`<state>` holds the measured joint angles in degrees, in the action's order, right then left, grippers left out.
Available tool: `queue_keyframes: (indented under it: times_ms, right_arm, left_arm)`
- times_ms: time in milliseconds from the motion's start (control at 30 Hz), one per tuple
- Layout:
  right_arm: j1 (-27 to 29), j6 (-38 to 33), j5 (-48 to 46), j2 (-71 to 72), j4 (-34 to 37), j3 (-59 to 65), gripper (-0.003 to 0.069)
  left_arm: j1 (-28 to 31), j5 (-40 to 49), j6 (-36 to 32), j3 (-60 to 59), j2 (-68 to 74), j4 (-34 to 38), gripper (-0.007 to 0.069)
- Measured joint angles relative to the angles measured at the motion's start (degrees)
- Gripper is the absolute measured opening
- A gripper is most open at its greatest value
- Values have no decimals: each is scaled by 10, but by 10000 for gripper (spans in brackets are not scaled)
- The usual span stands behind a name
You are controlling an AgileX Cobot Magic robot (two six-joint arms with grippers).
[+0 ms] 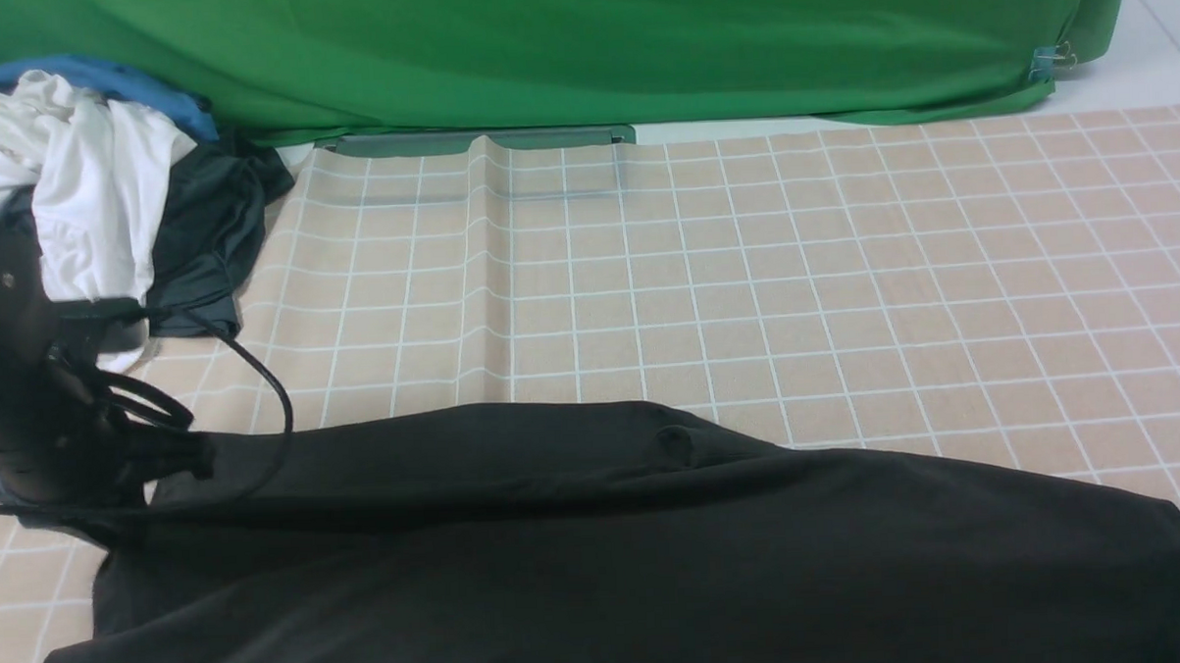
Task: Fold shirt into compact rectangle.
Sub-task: 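Fold the black garment in half by bringing its near edge over to the far edge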
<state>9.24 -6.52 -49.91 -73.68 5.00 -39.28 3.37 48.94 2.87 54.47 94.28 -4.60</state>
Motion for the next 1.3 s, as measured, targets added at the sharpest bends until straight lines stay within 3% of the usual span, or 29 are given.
queue_keyframes:
  times_ms: [200,500,633,733,900,1000,1133,1300]
  right_arm:
    - [0,0,0,0,0,0,341]
    - [0,-4,21,0,13,0,341]
    - [0,-14,21,0,16,0,341]
    - [0,-41,19,0,34,-4,341]
    - [-8,-152,14,0,149,-26,343]
    - [-56,-201,16,-3,214,-53,343]
    - [-153,-227,26,-29,231,-103,372]
    - [-294,-237,87,-119,180,-173,541]
  left_arm:
    - [0,-2,-1,6,-50,11,37]
    - [0,-114,-36,6,-33,52,37]
    - [0,-134,-3,6,-15,40,37]
    - [0,-150,12,6,-8,36,37]
    - [0,-167,17,6,-5,40,37]
    - [0,-168,18,6,-5,41,37]
    - [0,-168,23,6,-5,46,37]
    - [0,-163,25,6,-5,50,37]
